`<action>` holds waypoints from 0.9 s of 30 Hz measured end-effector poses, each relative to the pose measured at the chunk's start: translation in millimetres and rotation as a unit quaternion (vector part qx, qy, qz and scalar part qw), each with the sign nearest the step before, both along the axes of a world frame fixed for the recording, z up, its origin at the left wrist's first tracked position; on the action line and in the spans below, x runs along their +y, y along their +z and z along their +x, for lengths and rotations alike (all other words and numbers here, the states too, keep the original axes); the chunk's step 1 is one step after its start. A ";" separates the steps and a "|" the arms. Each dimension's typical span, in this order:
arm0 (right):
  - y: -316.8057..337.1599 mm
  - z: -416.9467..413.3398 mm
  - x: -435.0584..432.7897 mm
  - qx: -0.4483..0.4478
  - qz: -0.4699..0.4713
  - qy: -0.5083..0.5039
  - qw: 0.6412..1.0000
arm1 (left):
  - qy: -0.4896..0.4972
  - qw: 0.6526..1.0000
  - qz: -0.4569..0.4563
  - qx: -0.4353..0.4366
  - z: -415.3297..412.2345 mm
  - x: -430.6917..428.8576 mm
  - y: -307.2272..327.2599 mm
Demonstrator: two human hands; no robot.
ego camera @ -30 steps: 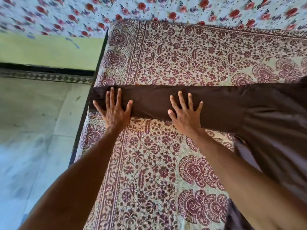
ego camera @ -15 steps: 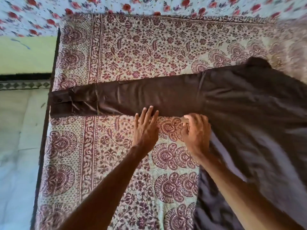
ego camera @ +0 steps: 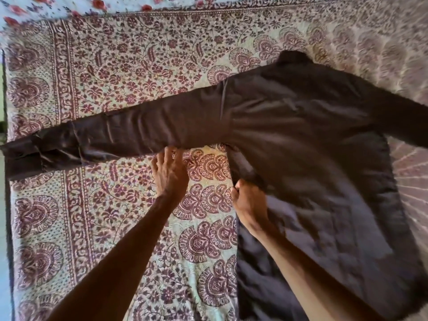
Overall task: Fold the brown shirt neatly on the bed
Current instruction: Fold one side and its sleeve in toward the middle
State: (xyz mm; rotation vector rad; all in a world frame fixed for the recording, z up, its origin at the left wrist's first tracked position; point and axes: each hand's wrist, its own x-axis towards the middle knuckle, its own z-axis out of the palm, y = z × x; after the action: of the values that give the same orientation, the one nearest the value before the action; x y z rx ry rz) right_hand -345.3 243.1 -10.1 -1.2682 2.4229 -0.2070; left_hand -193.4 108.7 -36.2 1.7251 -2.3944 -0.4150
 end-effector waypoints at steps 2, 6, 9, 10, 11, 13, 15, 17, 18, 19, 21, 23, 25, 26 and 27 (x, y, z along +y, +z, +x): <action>2.6 -1.5 2.0 -0.008 0.003 0.011 1.000 | 0.005 1.000 0.001 -0.003 -1.7 -0.5 3.0; 4.5 -7.3 4.3 -0.024 0.013 0.030 0.999 | 0.023 0.999 -0.013 0.029 -16.6 -10.8 12.8; 4.4 -15.9 -0.7 -0.037 0.028 0.037 0.998 | -0.022 0.997 -0.017 0.066 -47.3 -37.0 19.7; 4.6 -21.3 -5.1 -0.038 0.040 0.038 0.998 | -0.042 0.996 -0.008 0.074 -59.6 -47.9 21.1; 3.7 -27.8 -10.8 -0.046 0.053 0.037 0.997 | -0.058 0.996 -0.001 0.073 -72.3 -59.2 21.2; 0.6 -41.2 -23.2 -0.066 0.078 0.039 0.994 | -0.078 0.996 0.011 0.052 -99.7 -82.2 20.8; 0.1 -52.8 -34.9 -0.066 0.091 0.050 0.992 | -0.095 0.995 0.020 0.018 -126.7 -105.0 17.1; -0.6 -61.5 -48.0 -0.049 0.078 0.075 0.993 | -0.108 0.994 0.017 0.006 -149.7 -129.1 11.6; -1.2 -64.5 -53.5 -0.038 0.065 0.095 0.993 | -0.107 0.994 0.028 0.012 -160.0 -140.0 9.5; -1.8 -66.5 -59.3 -0.029 0.052 0.113 0.992 | -0.103 0.993 0.048 0.018 -169.0 -150.1 9.5; -2.4 -69.1 -68.6 -0.023 0.037 0.131 0.990 | -0.094 0.991 0.096 0.007 -186.3 -162.8 10.2; -5.5 -72.6 -73.8 -0.029 0.030 0.139 0.989 | -0.087 0.989 0.122 -0.014 -201.4 -169.6 15.3; -7.1 -73.0 -75.6 -0.047 0.032 0.139 0.989 | -0.069 0.987 0.141 -0.008 -209.8 -178.9 15.5; -7.5 -74.4 -75.4 -0.063 0.032 0.132 0.989 | -0.058 0.987 0.150 0.001 -213.9 -183.9 14.1; -8.2 -76.6 -74.6 -0.084 0.032 0.118 0.989 | -0.048 0.987 0.152 0.007 -217.5 -189.0 12.9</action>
State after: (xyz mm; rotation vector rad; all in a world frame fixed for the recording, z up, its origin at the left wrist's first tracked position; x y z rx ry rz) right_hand -421.9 168.5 -18.3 -1.4325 2.1026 -0.1591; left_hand -410.9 -80.4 -23.3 1.7142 -2.5163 -0.8428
